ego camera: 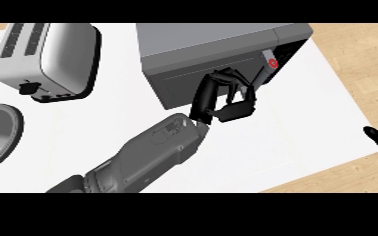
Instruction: Pick up the milk, place it into the microwave and close the microwave
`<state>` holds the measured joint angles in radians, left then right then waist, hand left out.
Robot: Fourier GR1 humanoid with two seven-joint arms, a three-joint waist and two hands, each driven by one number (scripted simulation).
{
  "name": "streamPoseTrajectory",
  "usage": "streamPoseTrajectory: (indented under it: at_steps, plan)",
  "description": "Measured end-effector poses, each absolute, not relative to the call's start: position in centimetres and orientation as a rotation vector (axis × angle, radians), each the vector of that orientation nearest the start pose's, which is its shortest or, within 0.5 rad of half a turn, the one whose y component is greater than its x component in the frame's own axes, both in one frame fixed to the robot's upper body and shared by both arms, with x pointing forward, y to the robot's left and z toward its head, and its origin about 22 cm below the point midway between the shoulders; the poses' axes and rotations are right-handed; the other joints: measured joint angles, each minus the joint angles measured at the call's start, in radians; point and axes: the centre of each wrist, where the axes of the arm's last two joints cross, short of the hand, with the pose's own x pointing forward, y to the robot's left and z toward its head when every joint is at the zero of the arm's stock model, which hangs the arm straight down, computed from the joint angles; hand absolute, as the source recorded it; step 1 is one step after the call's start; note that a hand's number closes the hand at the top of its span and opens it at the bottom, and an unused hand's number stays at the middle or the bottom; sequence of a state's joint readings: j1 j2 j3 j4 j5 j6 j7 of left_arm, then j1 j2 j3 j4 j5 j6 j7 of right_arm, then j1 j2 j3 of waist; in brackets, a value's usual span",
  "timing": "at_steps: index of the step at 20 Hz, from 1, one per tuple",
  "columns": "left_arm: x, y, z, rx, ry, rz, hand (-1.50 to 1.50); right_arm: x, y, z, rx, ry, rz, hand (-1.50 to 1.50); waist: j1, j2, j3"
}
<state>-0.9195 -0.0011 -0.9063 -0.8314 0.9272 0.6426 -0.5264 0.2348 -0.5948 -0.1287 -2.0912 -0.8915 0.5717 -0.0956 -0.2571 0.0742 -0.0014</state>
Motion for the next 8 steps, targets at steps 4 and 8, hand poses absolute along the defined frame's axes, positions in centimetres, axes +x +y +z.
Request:
streamPoseTrajectory:
  at_steps: [4,8]
  plan:
    - [32.77,-0.53,3.2,-0.264,-1.811,-0.178,1.5,17.59,-33.13,14.02,0.76,-1.918,0.41,-1.5,-0.005,0.001,0.001]
    - [32.77,-0.53,3.12,-0.261,-1.818,-0.168,1.5,17.54,-33.03,14.28,0.772,-1.912,0.42,-1.5,-0.008,0.001,0.0]
